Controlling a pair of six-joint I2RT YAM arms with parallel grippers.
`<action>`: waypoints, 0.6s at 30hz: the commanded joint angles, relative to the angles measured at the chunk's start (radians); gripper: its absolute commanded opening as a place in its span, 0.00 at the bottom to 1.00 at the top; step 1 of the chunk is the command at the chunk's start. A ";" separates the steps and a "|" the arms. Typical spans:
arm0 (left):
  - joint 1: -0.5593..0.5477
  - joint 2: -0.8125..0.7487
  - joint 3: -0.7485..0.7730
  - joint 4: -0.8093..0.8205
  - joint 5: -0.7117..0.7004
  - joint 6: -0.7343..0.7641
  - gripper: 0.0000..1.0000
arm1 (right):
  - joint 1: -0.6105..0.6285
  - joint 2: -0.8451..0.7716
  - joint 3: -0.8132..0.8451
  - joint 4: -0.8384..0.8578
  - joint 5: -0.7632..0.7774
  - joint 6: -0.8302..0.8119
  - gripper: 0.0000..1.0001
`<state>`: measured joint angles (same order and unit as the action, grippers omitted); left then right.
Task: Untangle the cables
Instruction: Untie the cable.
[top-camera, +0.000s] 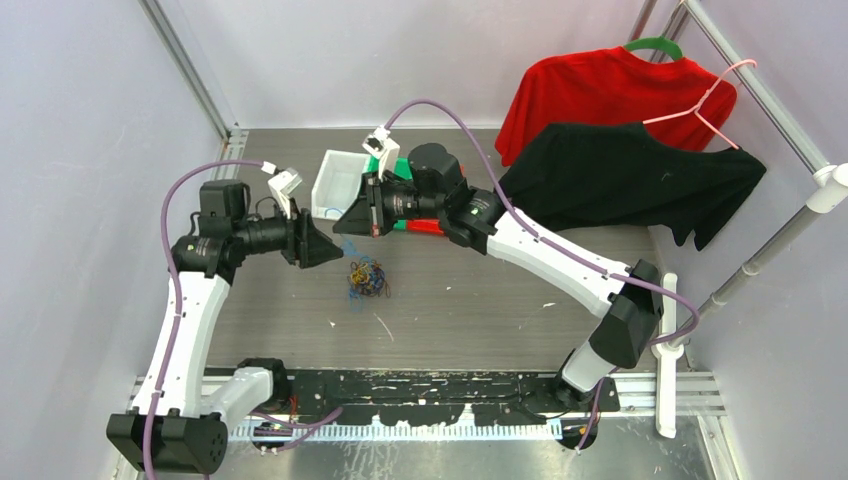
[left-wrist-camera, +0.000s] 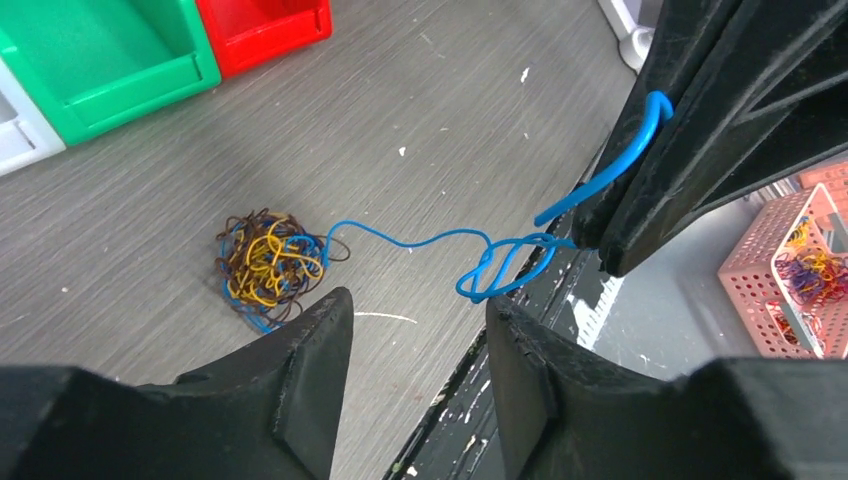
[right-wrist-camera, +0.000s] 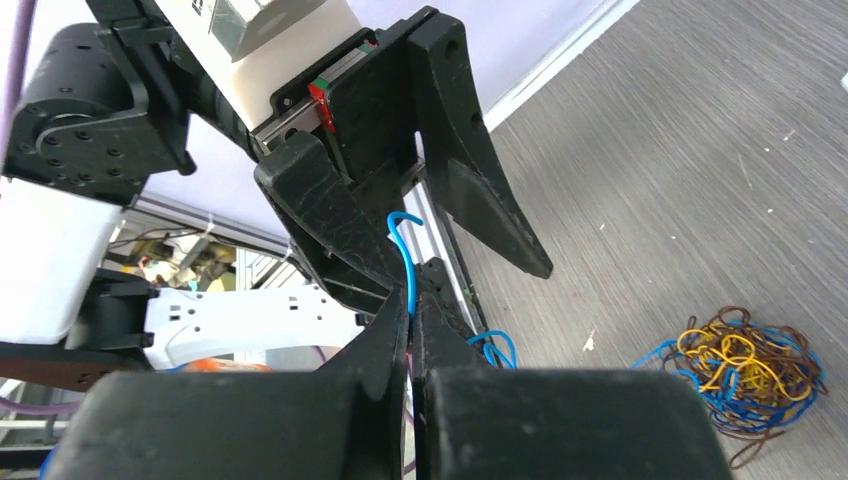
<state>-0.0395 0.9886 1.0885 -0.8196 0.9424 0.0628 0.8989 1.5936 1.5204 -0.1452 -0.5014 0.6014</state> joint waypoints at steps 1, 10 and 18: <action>-0.006 -0.033 0.002 0.121 0.085 -0.085 0.49 | -0.008 -0.055 0.047 0.105 -0.053 0.067 0.01; -0.008 -0.064 0.013 0.138 0.174 -0.124 0.20 | -0.011 -0.061 0.042 0.108 -0.011 0.081 0.01; -0.008 -0.105 0.001 0.126 0.132 -0.106 0.00 | -0.040 -0.093 -0.048 0.085 0.056 0.077 0.05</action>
<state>-0.0448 0.9161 1.0840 -0.7223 1.0592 -0.0448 0.8738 1.5612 1.4979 -0.0910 -0.4820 0.6689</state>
